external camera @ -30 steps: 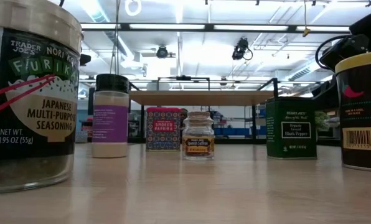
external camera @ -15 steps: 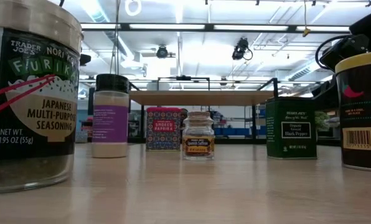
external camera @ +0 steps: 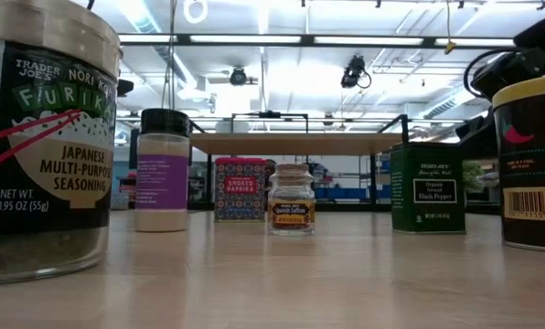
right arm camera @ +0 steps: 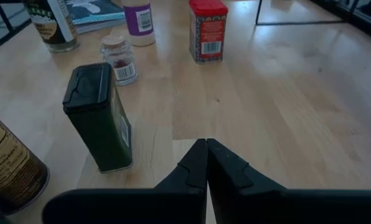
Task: Shelf spices
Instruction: Put the red seasoning cans on the shelf
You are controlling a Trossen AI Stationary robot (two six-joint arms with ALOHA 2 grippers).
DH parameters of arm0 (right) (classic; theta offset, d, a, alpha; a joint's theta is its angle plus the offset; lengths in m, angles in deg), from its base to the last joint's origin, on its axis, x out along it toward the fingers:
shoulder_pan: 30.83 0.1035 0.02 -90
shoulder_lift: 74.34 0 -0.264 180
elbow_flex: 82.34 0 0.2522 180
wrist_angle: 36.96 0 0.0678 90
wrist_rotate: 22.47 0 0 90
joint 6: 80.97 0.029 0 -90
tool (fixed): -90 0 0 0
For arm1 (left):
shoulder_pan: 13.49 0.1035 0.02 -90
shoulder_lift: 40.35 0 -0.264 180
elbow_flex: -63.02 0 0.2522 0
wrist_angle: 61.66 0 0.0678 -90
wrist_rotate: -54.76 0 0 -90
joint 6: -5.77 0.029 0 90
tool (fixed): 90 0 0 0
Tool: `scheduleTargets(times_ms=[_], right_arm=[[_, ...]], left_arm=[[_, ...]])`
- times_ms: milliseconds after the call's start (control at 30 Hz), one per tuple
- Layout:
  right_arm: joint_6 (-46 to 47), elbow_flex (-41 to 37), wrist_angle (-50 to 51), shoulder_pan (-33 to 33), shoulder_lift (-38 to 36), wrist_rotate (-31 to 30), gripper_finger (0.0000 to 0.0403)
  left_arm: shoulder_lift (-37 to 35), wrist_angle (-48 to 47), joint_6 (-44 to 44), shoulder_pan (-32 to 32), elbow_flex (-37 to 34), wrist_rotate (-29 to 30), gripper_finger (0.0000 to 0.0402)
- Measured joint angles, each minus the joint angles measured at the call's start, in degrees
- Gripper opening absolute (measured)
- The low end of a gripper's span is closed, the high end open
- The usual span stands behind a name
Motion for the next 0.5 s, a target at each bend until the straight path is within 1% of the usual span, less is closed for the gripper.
scheduleTargets(times_ms=[500], right_arm=[[-1.50,0.00,-5.57,0.00,-0.01,0.00,0.0007]], left_arm=[[-0.02,0.00,0.00,0.01,0.00,0.00,0.0170]])
